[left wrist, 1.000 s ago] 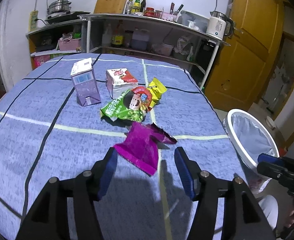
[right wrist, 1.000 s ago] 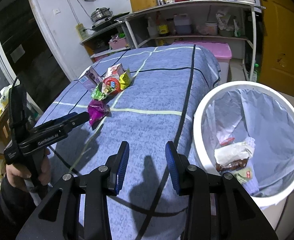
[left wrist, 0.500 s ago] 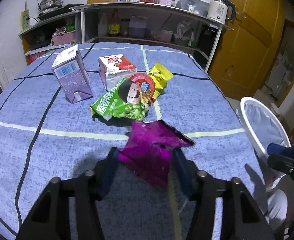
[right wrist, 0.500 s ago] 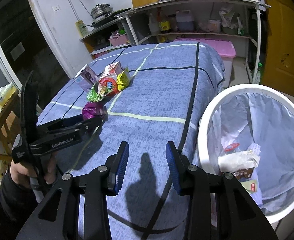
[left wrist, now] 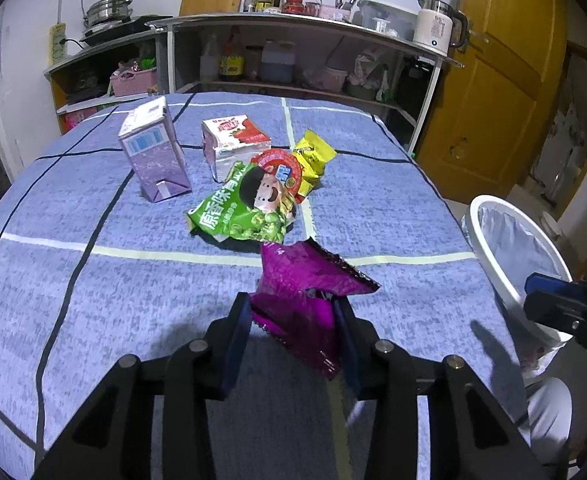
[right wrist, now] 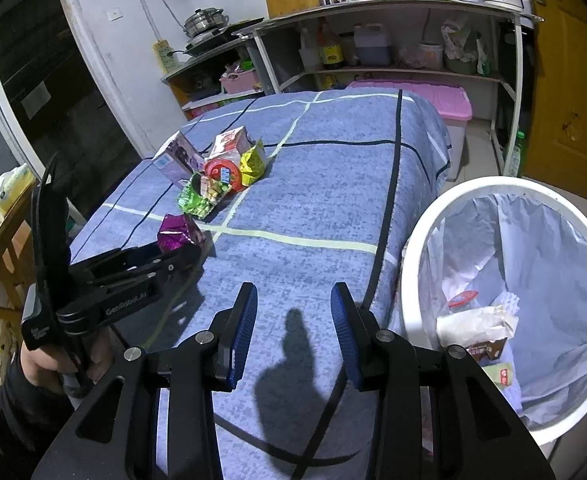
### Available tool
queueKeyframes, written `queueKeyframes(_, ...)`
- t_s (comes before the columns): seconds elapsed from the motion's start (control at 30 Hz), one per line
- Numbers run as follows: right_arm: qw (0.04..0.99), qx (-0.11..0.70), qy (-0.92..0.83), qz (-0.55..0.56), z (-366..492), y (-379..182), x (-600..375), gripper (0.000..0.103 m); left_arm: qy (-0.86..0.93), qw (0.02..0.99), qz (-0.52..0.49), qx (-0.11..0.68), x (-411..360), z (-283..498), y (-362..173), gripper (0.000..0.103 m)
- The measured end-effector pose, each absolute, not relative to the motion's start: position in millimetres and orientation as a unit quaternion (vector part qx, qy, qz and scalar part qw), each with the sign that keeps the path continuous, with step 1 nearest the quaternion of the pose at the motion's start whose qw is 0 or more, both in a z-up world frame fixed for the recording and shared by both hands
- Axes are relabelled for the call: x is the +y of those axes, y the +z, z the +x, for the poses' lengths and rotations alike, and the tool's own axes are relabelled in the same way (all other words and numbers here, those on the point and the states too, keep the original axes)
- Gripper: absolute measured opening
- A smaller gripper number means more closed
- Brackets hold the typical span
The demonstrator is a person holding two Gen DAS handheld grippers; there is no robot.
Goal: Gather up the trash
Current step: 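Close the left gripper on the purple snack bag and lift it, then reach the right gripper to the green snack bag and grasp it while the left gripper holds the purple bag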
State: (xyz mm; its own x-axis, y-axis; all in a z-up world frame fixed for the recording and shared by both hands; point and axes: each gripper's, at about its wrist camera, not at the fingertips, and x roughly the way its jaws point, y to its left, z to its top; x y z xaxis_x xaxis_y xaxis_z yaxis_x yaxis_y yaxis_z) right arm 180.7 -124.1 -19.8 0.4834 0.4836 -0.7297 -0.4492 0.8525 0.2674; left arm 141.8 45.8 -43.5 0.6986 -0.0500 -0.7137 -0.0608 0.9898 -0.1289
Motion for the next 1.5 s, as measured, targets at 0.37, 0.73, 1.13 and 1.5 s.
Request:
queueKeyframes(0.37,0.861,0.415,0.295,-0.007,175,-8,-98,0.04,0.017,0.927,-0.091,0.362,59,119,-26,0.042)
queueKeyframes(0.73,0.852,0.403,0.33,-0.055,185,-8,-50,0.052,0.049,0.929,-0.113,0.348,86,104,-24,0.042)
queueKeyframes(1.13,0.835,0.406,0.356,-0.103,217,-22,0,0.052,0.069,0.926,-0.134,0.347,111,100,-34,0.042)
queueKeyframes(1.5,0.818,0.44,0.363,-0.069,259,-39,30,0.056,0.074,0.923,-0.153,0.346,128,99,-41,0.043)
